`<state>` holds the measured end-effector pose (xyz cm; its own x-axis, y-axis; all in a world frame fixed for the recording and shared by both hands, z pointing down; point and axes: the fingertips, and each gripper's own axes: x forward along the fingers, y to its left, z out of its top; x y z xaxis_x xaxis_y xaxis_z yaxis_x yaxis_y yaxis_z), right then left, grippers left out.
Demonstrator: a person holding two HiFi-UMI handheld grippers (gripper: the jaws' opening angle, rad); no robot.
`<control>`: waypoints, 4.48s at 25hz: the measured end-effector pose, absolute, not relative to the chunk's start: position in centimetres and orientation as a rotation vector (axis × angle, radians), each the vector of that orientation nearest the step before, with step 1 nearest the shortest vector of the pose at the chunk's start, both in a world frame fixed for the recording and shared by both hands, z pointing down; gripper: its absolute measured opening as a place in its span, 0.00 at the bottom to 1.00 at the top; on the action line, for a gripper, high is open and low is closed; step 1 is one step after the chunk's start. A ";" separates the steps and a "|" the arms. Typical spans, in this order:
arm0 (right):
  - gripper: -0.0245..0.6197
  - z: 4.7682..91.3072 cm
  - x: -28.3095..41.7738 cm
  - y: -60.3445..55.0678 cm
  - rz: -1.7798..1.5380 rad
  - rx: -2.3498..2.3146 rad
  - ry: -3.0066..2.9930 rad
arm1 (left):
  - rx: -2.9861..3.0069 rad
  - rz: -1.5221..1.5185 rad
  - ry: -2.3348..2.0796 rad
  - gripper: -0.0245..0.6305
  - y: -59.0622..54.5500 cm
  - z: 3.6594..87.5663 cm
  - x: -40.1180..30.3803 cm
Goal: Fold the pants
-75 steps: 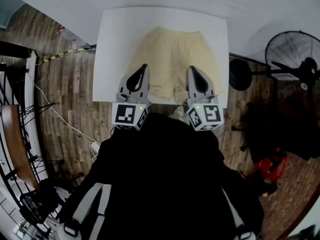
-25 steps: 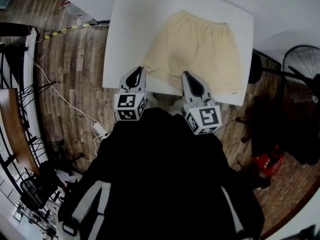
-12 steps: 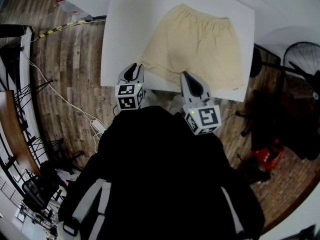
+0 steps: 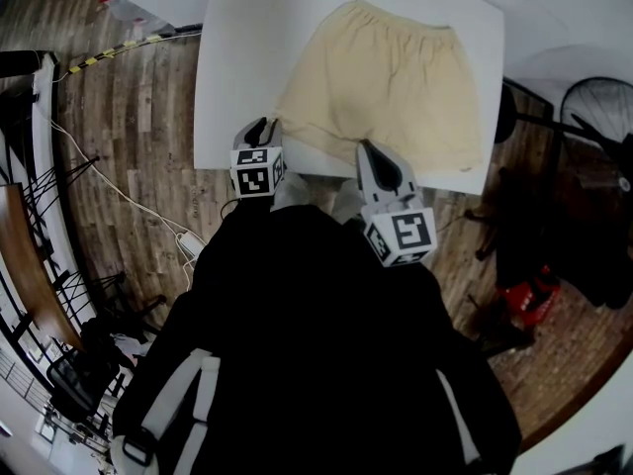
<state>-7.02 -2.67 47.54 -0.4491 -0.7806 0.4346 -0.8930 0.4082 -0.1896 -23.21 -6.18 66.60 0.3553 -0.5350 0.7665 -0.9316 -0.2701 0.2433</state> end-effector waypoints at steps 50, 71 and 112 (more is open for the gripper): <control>0.05 45.0 2.2 0.2 0.553 1.662 -2.379 | 2.199 0.673 -1.233 0.05 -5.2 53.4 -12.0; 0.05 45.2 10.9 2.1 0.603 1.863 -2.303 | 2.365 0.648 -1.093 0.05 -4.2 48.6 -2.0; 0.05 47.7 25.6 4.9 0.741 2.046 -2.217 | 2.482 0.645 -0.871 0.05 -1.9 45.8 17.8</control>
<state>25.64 4.86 47.69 -0.1321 -0.9313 0.3394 -0.9482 0.0189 -0.3170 17.81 -1.87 45.81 0.6943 -0.4622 0.5516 -0.6623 -0.7102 0.2386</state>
